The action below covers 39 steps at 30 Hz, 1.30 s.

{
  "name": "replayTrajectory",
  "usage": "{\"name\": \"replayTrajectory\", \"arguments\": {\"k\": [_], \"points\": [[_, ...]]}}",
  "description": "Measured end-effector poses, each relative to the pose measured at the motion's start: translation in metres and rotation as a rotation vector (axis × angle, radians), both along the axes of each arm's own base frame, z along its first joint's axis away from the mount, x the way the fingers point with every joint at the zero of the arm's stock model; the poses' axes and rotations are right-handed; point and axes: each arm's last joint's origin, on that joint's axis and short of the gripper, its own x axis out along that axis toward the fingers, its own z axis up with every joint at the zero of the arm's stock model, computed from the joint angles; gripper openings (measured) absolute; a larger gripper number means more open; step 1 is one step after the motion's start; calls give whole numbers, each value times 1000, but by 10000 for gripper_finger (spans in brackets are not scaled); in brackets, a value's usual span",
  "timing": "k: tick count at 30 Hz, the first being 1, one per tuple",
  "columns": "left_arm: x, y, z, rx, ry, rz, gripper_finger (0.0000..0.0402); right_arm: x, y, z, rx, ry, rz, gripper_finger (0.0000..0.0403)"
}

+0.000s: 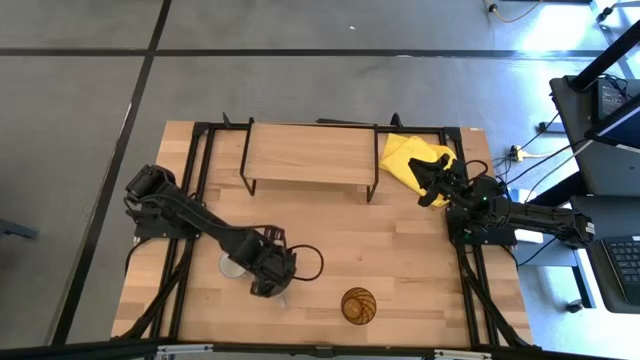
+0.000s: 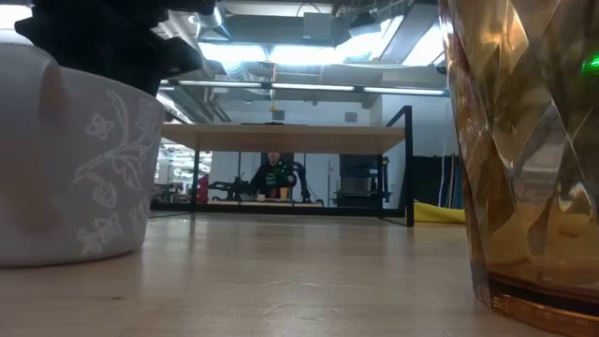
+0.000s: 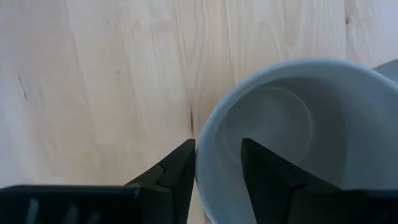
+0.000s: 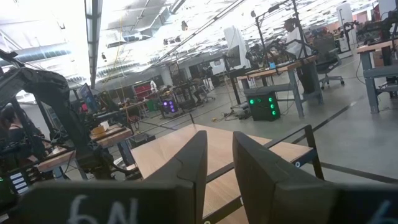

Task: Stack small to large cups/mugs on shelf
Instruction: Put the gray mug on the shelf

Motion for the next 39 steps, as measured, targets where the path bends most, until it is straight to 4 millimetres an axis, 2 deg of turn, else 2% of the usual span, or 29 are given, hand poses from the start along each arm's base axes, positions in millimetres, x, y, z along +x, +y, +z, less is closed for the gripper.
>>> {"name": "replayTrajectory", "arguments": {"k": [9, 14, 30, 35, 39], "points": [[-1, -2, 0, -2, 2, -7, 46, 0, 0, 0, 1, 0, 0, 78], [1, 1, 1, -71, 28, -3, 11, 0, 0, 0, 1, -1, 0, 78], [6, 13, 2, -110, 70, 26, 8, 0, 0, 0, 1, 0, 0, 78], [9, 20, 19, -69, 94, 24, 2, 0, 0, 0, 1, 0, 0, 78], [17, 27, 43, -84, 72, 33, 2, 0, 0, 0, 0, 0, 0, 78]]}}
